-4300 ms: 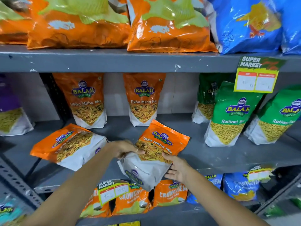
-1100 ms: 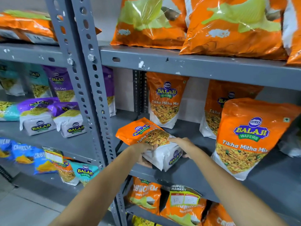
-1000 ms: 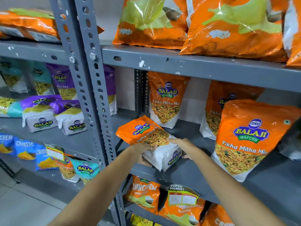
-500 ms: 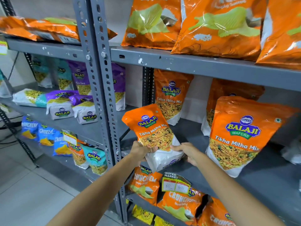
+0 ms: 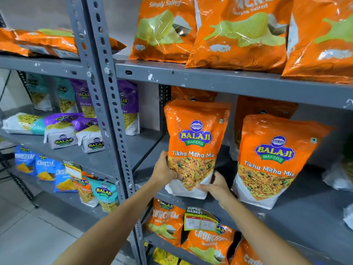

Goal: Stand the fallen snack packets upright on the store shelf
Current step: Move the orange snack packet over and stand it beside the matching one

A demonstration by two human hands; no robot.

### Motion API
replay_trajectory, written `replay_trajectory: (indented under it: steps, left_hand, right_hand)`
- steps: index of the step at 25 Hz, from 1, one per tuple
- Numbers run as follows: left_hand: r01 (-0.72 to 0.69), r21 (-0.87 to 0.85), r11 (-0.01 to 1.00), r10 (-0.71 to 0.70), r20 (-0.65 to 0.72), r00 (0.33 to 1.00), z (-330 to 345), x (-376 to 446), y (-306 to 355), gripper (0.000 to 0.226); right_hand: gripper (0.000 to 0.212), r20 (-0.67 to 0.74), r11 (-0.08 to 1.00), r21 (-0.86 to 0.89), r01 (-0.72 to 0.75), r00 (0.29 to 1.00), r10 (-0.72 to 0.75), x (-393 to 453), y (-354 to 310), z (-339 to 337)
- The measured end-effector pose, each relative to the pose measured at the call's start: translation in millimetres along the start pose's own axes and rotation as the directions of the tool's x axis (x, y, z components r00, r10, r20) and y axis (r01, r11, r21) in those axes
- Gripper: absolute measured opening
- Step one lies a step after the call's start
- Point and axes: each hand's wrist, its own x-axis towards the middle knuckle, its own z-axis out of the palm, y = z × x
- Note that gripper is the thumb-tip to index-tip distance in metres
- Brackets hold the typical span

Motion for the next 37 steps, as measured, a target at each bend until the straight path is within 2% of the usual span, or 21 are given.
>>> replay_trajectory:
  steps: [4,7,10,13,17,19,21,22,24,27,30,37]
  left_hand:
    - [-0.028,-0.006,1.000,0.028,-0.001,1.000,-3,33,14,0.074]
    - [0.015,-0.119,0.993,-0.015,0.001,1.000,-7,50,25,0.067]
    - [0.027,-0.264,0.964,-0.025,0.012,1.000,-16,58,37,0.043]
    - [-0.014,-0.398,0.917,-0.004,-0.046,0.999,-32,72,66,0.016]
    - [-0.170,-0.591,0.788,0.109,-0.137,0.984,-49,86,104,0.008]
    - [-0.121,-0.529,0.840,0.069,-0.116,0.991,-38,78,89,0.026]
    - [0.076,-0.410,0.909,-0.082,0.003,0.997,-21,56,49,0.068]
    - [0.150,-0.367,0.918,-0.133,0.071,0.989,-15,47,26,0.076]
    - [0.175,-0.282,0.943,-0.137,0.151,0.979,-8,33,-13,0.054]
    - [0.133,-0.094,0.987,-0.127,0.072,0.989,-9,33,-44,0.031]
    - [0.161,-0.138,0.977,-0.164,-0.011,0.986,-20,42,-50,0.013]
    - [0.176,-0.150,0.973,-0.181,-0.021,0.983,-36,62,-69,0.013]
  right_hand:
    - [0.062,-0.167,0.994,0.045,0.104,0.981,-0.095,19,-4,15]
    - [0.044,-0.286,0.988,0.035,0.152,0.949,-0.136,28,2,20]
    - [0.042,-0.267,0.986,0.017,0.168,0.951,-0.158,34,9,15]
    - [0.048,-0.221,0.986,-0.009,0.169,0.961,-0.167,36,11,10]
    - [0.051,-0.230,0.988,0.011,0.157,0.961,-0.150,35,12,13]
    - [0.046,-0.234,0.988,0.043,0.149,0.963,-0.135,33,16,14]
    - [0.042,-0.207,0.986,0.080,0.146,0.970,-0.127,28,20,12]
    - [0.044,-0.180,0.986,0.087,0.145,0.975,-0.128,25,21,11]
    - [0.048,-0.129,0.986,0.100,0.132,0.985,-0.119,23,25,9]
    - [0.052,-0.093,0.987,0.112,0.118,0.990,-0.108,26,29,9]
    - [0.052,-0.055,0.987,0.090,0.132,0.990,-0.127,34,25,25]
    - [0.036,-0.133,0.980,0.076,0.187,0.975,-0.175,46,18,54]
